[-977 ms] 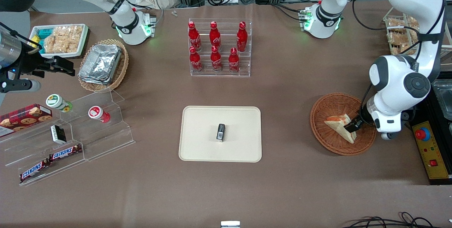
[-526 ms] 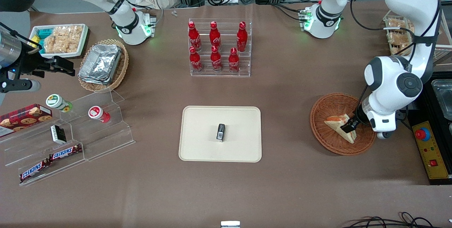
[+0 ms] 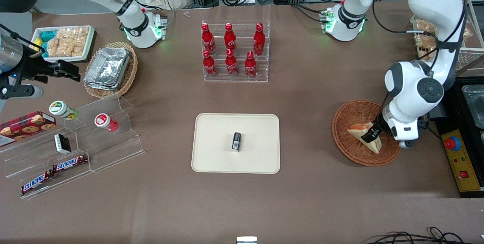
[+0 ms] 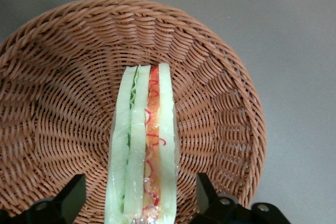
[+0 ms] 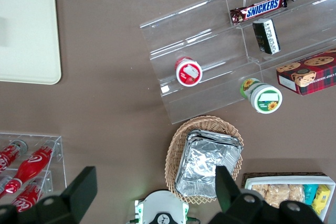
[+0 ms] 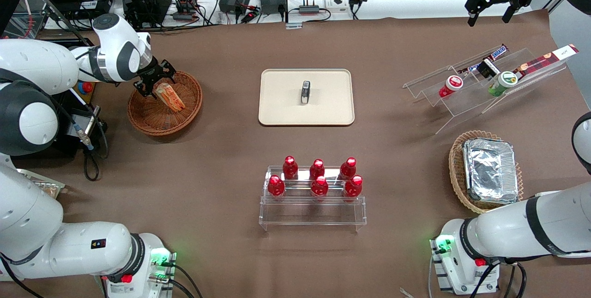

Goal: Place sandwich from basket to tray
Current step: 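Lift the sandwich and carry it toward the cream tray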

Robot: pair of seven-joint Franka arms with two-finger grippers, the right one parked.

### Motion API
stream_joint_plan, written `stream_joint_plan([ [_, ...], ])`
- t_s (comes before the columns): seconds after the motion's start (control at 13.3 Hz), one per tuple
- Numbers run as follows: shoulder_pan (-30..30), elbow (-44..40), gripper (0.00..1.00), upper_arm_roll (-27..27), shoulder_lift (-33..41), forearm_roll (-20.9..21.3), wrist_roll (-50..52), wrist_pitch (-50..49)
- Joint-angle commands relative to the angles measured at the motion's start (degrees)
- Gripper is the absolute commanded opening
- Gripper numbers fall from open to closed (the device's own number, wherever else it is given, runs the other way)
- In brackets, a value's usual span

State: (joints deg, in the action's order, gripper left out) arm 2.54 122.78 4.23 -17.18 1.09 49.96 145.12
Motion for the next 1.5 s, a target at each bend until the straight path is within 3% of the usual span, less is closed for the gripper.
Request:
stream_joint_plan([
  [0.0, -0.34, 3.08, 0.76, -0.09, 1.36, 0.84, 2.25, 3.50],
  [0.3, -0.70, 3.26, 0.46, -0.10, 1.98, 0.84, 3.56, 3.33],
  [0.6, -0.70, 1.51, 0.26, -0.09, 2.68, 0.84, 4.44, -0.78],
  [1.05, -0.87, -5.07, 0.20, 0.52, 9.80, 1.02, -1.00, -20.53],
  [1.2, -0.87, -12.09, 0.20, 2.54, 9.28, 1.02, -1.35, -32.12],
  [1.43, -0.87, -17.55, 0.20, 7.27, 9.54, 1.02, -1.44, -39.45],
])
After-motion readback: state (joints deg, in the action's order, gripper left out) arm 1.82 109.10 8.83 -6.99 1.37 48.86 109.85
